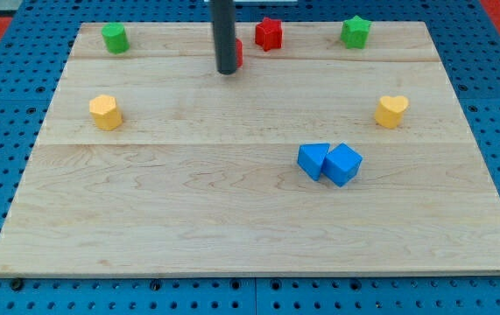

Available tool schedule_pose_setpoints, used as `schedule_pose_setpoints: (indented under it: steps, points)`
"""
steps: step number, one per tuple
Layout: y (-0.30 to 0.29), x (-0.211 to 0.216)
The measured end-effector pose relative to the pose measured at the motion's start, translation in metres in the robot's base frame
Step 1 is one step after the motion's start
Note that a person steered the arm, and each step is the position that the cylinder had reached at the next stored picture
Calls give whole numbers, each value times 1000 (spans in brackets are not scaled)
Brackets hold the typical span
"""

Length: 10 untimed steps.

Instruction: Place the green star diagonal to the yellow heart

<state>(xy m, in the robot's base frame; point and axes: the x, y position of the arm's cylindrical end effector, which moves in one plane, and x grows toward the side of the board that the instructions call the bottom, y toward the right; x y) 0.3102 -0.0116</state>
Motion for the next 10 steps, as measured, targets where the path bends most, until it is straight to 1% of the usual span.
schedule_pose_setpoints:
  steps: [1,2,3,4,5,6,7,8,9,10]
  points:
    - [126,18]
    - [267,-10]
    - [300,-81]
    - [282,-119]
    - [236,-119]
    - [161,-111]
    - [105,-85]
    - [124,-74]
    - [148,-88]
    - [204,-76]
